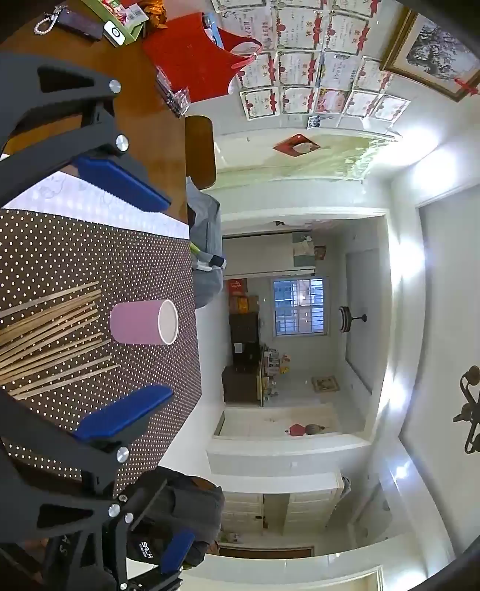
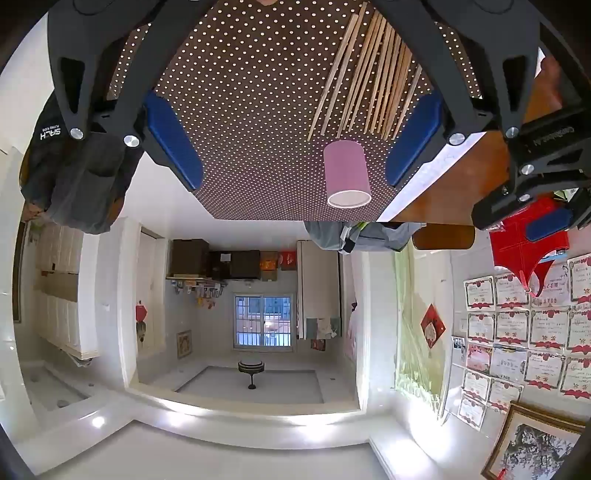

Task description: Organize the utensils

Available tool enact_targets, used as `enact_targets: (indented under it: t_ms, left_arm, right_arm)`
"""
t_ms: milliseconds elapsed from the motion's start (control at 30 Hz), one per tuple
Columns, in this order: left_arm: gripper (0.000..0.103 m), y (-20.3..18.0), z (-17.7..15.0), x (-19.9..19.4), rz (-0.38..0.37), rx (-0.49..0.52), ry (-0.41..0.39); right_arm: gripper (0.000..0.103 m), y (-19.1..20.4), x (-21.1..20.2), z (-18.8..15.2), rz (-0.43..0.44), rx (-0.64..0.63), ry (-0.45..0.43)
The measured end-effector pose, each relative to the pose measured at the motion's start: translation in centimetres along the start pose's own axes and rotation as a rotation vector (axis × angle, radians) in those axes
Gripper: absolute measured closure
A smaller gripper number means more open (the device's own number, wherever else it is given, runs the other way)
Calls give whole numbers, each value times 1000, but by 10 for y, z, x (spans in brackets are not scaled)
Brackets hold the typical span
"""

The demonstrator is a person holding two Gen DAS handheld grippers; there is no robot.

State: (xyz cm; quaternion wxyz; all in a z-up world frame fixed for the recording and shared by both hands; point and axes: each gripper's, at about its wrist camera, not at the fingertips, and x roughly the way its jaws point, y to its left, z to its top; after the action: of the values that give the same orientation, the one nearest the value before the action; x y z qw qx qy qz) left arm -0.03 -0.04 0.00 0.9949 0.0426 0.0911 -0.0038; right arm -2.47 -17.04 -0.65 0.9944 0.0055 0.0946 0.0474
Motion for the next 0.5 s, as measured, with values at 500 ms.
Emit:
enact_targets:
  t_ms: [500]
  left_arm:
    - [10,-5,-3,-2,21,-1,-4]
  right_arm:
    - [6,3,4,-2,5,1,8]
